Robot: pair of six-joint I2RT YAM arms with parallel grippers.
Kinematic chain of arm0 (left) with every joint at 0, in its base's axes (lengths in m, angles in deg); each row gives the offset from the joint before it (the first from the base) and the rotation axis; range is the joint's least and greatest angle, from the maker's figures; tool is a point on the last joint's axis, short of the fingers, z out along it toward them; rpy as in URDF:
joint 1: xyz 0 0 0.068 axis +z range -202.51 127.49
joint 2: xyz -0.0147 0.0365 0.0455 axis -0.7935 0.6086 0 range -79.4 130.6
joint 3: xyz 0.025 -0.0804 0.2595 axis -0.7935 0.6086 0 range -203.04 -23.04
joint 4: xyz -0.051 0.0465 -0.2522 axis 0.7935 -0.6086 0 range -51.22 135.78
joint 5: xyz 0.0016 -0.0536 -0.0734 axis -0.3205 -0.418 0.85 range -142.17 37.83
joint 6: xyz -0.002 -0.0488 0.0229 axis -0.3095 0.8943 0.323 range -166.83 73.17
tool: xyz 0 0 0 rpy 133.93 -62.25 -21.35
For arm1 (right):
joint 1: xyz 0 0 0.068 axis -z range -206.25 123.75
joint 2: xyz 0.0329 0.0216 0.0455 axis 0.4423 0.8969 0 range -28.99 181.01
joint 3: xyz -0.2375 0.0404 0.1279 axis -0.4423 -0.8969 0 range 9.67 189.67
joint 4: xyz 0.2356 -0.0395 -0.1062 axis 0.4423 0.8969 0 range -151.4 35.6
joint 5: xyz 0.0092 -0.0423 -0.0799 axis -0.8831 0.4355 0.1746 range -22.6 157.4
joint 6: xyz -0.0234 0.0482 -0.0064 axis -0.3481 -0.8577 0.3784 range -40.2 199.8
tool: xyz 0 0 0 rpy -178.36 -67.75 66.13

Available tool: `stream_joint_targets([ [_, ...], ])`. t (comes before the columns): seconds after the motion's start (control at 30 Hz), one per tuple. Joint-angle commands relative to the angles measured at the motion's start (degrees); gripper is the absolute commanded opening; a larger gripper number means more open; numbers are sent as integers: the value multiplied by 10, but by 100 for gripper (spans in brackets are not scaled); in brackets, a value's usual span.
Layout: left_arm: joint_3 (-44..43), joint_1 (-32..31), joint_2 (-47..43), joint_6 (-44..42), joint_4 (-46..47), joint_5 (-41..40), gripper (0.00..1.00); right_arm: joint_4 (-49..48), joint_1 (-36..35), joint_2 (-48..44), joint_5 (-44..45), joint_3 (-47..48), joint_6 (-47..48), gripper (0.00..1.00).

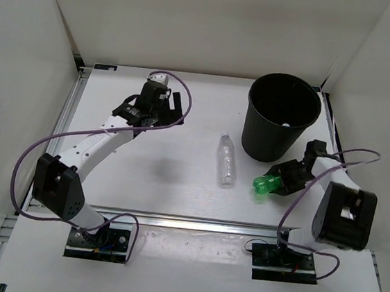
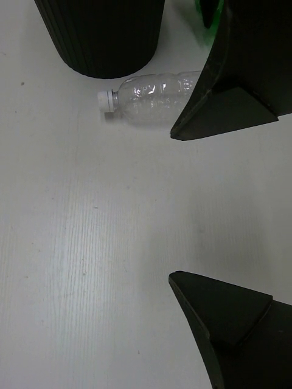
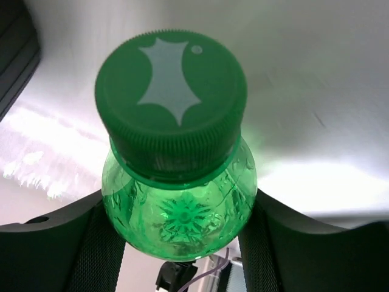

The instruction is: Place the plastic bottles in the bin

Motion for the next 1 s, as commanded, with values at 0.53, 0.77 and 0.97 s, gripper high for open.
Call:
stream_joint_targets([
  [0.53,-94,14,148,73,24,162,100,136,42,-56,36,689,91,47],
  [0.77,-172,-6,239,80,72,277,100,179,16,64,2,761,78,100],
  [0.97,-233,-50,300,66,78,340,100,164,36,-18,9,703,89,100],
])
